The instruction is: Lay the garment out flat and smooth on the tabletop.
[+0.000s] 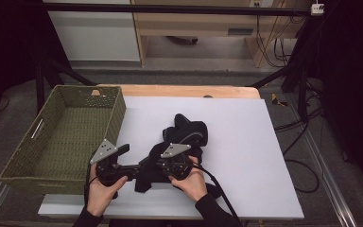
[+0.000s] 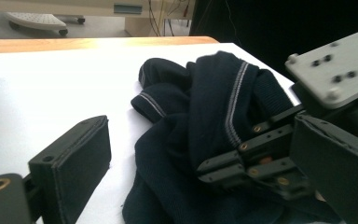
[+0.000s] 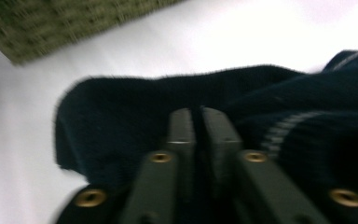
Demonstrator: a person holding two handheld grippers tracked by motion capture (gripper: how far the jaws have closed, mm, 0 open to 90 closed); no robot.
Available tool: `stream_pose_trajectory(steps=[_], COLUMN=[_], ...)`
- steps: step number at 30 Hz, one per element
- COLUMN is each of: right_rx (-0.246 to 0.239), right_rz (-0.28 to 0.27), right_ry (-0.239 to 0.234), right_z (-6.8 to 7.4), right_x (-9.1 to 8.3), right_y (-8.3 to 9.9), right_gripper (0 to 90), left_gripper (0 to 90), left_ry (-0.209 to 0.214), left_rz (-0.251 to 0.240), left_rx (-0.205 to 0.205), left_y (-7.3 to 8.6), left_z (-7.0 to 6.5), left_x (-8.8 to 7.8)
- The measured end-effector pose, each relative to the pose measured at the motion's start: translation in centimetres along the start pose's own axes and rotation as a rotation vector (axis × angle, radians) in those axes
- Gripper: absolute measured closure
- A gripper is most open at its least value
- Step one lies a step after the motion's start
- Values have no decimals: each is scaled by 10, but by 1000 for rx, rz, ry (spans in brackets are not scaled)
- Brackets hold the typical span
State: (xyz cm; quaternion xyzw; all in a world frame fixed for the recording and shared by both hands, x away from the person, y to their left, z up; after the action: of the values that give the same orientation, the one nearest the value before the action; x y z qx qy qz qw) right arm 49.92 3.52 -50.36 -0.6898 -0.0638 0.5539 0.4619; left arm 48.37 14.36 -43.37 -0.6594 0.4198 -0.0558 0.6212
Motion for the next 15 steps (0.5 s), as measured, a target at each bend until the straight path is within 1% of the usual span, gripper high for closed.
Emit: stream_pose_trajectory(steps=[3,4,6,8,10,12,13,14,15], right_rx=[13,18,22,41,56,78,92,104,120], right_rz=[-48,-63,-90,-129,-166,-194,-202,-205,-209], right_ry=[-28,-33,-24,-5,31,82,109,134,152], right_z=[2,1,-3,-12,-24,-40,-48,-56,-62], right_x=[-21,-29,-49,-71,-94,-115,-124,-131,-137], right_y=[-4,-4,-3,-2,2,10,15,21,28], right_gripper=[655,614,561,519,502,463,454,440,420], left_gripper=[48,48,48,48,48,49,49,53,69], left_ry=[0,1,0,1,0,8,15,35,39], left_rz=[-1,1,1,8,19,37,54,81,106], left_rx=[-3,-4,-4,-7,-2,1,5,6,15], left_y=[0,0,1,2,4,8,11,16,21], left_z=[0,0,0,0,-2,-4,-6,-10,-12], left_x=[0,0,1,2,4,8,12,16,20])
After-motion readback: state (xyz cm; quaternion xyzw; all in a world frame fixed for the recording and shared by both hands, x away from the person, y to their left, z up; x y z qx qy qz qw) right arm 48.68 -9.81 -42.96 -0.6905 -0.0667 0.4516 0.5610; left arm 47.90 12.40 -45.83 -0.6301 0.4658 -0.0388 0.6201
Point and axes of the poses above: each handheld gripper's, and its own axes: x roughly forward along the jaws, y roughly out of its underside, z roughly to its left, the point moved 9 cm from there along x, roughly forward along the jaws, and after that the axes turned 7 degrees about z, right-handed, at the moved point
